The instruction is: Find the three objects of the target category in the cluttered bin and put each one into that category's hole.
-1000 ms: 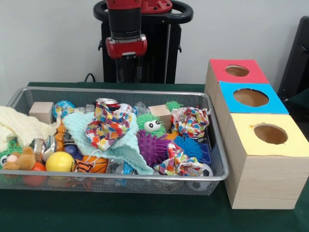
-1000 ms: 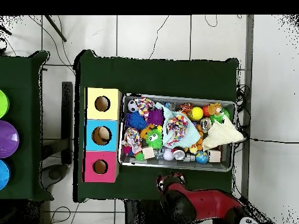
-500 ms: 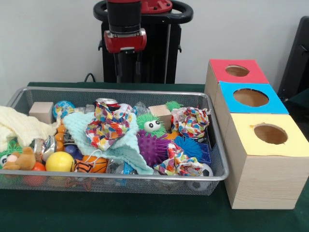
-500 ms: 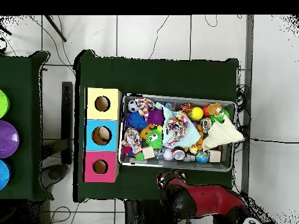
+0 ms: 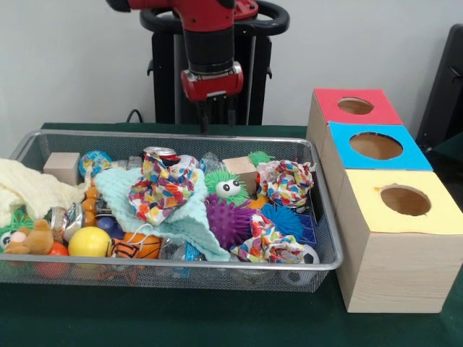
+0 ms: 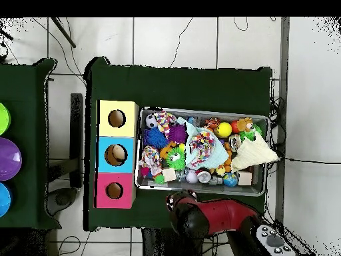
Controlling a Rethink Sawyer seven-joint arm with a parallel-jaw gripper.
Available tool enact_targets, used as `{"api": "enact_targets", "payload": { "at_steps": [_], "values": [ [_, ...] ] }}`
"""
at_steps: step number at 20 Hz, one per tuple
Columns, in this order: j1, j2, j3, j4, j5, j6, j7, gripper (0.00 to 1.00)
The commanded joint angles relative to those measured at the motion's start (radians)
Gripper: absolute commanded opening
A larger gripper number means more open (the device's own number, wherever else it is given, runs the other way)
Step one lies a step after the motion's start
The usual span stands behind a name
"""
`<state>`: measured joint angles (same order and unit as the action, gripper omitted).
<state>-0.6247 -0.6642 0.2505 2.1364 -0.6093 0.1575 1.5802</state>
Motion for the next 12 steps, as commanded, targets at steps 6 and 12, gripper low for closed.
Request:
{"api": "enact_targets", "payload": {
  "at_steps": [6,12],
  "values": [
    [0.016,0.256,0.013,-0.255,-0.043,-0.171,0.098,1.0],
    [0.009,0.287,0.02,-0.273,-0.05,-0.194,0.094,1.0]
  ]
}}
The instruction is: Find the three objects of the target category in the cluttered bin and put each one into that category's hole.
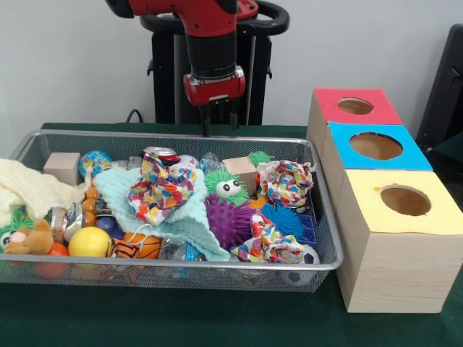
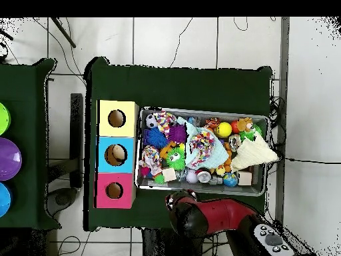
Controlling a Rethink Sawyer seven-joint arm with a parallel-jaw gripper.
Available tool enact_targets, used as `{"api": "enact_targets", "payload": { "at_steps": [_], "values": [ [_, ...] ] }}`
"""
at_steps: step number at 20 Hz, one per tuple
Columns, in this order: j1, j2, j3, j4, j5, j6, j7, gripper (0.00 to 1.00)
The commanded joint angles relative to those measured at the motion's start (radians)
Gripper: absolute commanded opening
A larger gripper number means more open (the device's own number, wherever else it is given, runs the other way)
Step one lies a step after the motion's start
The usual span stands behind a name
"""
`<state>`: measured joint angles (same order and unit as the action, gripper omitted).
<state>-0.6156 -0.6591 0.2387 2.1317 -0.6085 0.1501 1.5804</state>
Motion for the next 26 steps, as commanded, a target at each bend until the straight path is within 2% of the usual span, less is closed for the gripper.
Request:
{"api": "enact_targets", "payload": {
  "at_steps": [1,6,9,11,14,16,19,21,26],
  "values": [
    [-0.001,0.281,0.033,-0.267,-0.05,-0.186,0.094,1.0],
    [0.004,0.257,0.023,-0.241,-0.049,-0.193,0.103,1.0],
    [-0.01,0.208,0.026,-0.187,-0.049,-0.191,0.109,1.0],
    [-0.04,0.123,0.04,-0.11,-0.046,-0.167,0.108,1.0],
    [-0.14,-0.1,0.145,0.055,0.001,-0.04,0.064,1.0],
    [-0.202,-0.148,0.196,0.093,0.017,0.027,0.015,1.0],
    [-0.216,-0.117,0.182,0.07,-0.014,0.02,0.01,1.0],
    [-0.202,-0.075,0.17,0.012,-0.029,0.018,0.013,1.0],
    [-0.16,0.02,0.161,-0.179,-0.012,0.116,-0.029,1.0]
  ]
}}
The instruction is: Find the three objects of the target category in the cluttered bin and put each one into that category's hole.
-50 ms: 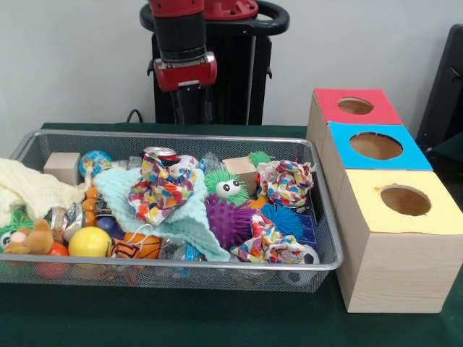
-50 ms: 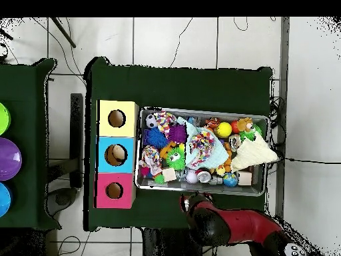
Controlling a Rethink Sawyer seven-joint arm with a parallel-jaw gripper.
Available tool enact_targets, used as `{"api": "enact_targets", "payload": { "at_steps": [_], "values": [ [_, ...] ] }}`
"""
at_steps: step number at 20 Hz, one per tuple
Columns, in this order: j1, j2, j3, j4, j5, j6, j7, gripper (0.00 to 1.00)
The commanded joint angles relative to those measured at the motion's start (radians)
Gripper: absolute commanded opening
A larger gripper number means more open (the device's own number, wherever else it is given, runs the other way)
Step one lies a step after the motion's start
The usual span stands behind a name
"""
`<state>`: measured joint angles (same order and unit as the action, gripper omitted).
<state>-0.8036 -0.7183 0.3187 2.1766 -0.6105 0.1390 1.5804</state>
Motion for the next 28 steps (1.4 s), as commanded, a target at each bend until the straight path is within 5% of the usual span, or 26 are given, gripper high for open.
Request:
{"api": "enact_targets", "payload": {
  "at_steps": [1,13,28],
  "values": [
    [0.041,0.093,0.077,-0.255,-0.001,0.147,-0.03,1.0],
    [0.125,0.253,0.07,-0.452,0.034,0.128,0.036,1.0],
    [0.186,0.296,-0.002,-0.454,0.024,0.021,0.121,1.0]
  ]
}}
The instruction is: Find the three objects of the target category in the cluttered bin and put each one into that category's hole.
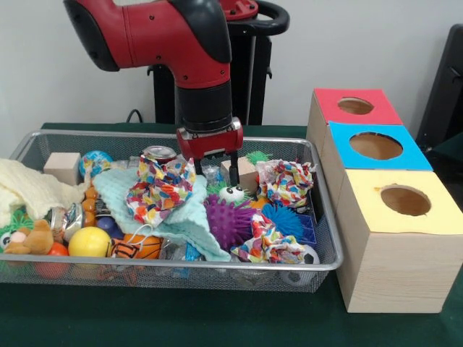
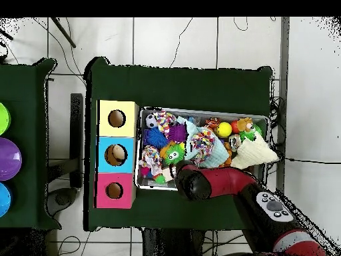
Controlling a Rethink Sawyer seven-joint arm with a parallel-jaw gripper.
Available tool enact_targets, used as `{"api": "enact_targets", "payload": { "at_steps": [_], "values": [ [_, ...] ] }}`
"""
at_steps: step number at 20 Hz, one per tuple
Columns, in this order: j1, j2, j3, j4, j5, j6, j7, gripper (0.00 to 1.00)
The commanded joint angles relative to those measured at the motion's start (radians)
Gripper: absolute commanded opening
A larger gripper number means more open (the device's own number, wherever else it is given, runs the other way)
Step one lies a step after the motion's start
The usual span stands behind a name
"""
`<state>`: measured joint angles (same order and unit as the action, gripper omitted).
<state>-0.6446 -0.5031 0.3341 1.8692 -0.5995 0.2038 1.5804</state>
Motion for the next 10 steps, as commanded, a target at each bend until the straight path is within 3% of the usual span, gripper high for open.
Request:
{"api": "enact_targets", "payload": {
  "at_steps": [1,10],
  "values": [
    [0.031,0.084,-0.021,-0.148,0.011,-0.053,0.124,1.0],
    [0.053,0.14,-0.035,-0.185,0.006,-0.104,0.135,1.0]
  ]
}}
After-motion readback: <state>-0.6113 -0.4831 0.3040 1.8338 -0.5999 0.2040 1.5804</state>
